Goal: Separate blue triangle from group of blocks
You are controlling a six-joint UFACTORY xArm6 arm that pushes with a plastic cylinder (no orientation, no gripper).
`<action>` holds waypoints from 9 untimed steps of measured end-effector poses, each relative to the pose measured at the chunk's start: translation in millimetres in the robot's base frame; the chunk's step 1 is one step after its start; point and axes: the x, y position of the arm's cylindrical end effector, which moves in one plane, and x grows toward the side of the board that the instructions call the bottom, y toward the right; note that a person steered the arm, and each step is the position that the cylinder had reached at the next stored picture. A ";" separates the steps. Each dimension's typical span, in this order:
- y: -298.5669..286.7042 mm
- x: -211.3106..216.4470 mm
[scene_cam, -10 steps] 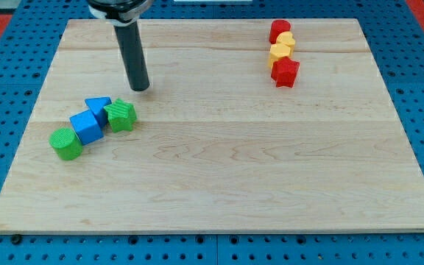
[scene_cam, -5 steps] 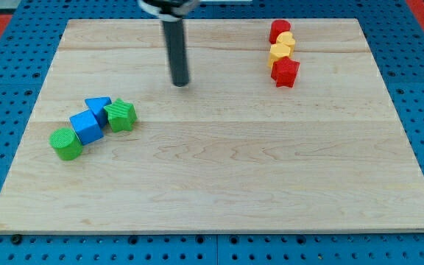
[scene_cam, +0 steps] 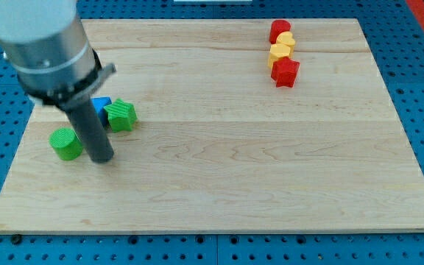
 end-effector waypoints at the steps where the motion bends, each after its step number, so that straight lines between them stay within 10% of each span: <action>1: -28.0 -38.2; 9: 24.1 -110.5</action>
